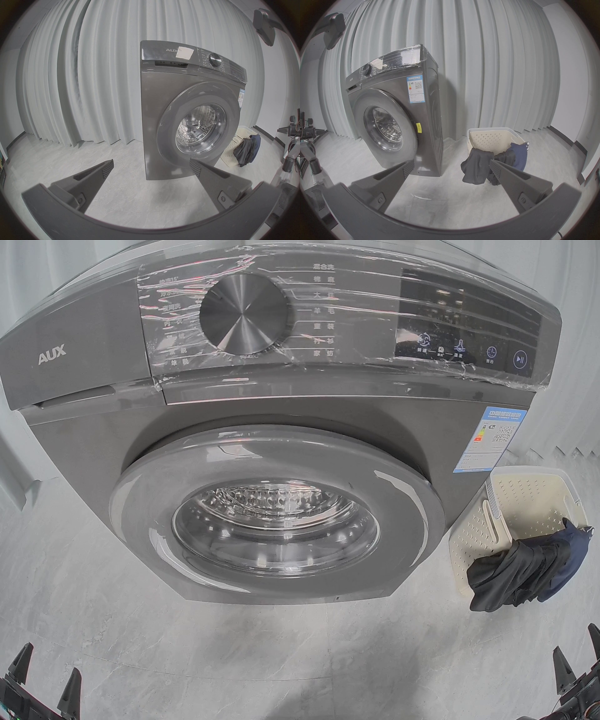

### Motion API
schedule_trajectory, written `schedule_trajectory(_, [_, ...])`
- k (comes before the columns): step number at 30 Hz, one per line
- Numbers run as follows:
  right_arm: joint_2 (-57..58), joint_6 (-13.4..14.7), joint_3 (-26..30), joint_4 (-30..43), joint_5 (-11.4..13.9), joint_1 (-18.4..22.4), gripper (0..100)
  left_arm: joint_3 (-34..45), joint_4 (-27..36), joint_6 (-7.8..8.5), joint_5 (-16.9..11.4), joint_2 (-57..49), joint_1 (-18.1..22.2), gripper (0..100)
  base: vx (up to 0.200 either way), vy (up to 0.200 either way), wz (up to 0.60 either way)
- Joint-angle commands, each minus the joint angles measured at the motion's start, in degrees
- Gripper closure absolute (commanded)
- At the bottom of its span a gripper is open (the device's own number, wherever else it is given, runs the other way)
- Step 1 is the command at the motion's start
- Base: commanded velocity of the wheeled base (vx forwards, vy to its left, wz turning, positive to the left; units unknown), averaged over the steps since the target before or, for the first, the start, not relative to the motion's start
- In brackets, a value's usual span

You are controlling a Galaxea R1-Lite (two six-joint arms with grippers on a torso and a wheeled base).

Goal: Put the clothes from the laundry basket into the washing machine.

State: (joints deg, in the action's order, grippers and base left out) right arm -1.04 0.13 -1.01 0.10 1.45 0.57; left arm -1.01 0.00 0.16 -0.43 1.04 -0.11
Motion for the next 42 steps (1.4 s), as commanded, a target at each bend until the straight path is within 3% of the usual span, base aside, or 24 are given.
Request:
schedule_trajectory(1, [0.2, 0.0, 1.0, 0.0, 0.0, 0.0, 0, 1.0, 0.0, 0.02, 0.0, -0.8, 0.0, 0, 0.0, 0.0, 0.0])
schedule_trajectory(10, [0.2, 0.0, 1.0, 0.0, 0.0, 0.0, 0, 1.0, 0.0, -0.69, -0.2, -0.8, 0.1, 0, 0.0, 0.022, 0.0])
schedule_trajectory(15, [0.2, 0.0, 1.0, 0.1, -0.1, 0.0, 0, 1.0, 0.0, -0.51, -0.1, -0.8, 0.1, 0, 0.0, 0.2, 0.0])
schedule_trajectory(32, [0.3, -0.6, 1.0, -0.4, 0.9, 0.0, 0, 1.0, 0.0, 0.02, 0.0, -0.8, 0.0, 0, 0.0, 0.0, 0.0])
schedule_trajectory(33, [0.4, -0.9, 0.7, -0.8, 1.3, 0.0, 0, 1.0, 0.0, 0.02, 0.0, -0.8, 0.0, 0, 0.0, 0.0, 0.0])
schedule_trajectory(38, [-4.0, -1.4, -11.4, -2.7, 5.1, 0.0, 0, 1.0, 0.0, 0.02, 0.0, -0.8, 0.0, 0, 0.0, 0.0, 0.0])
schedule_trajectory(41, [-12.6, -1.4, -15.6, -2.5, 11.7, 0.0, 0, 1.0, 0.0, 0.02, 0.0, -0.8, 0.0, 0, 0.0, 0.0, 0.0])
schedule_trajectory(42, [-12.6, -1.4, -15.6, -2.5, 11.7, 0.0, 0, 1.0, 0.0, 0.02, 0.0, -0.8, 0.0, 0, 0.0, 0.0, 0.0])
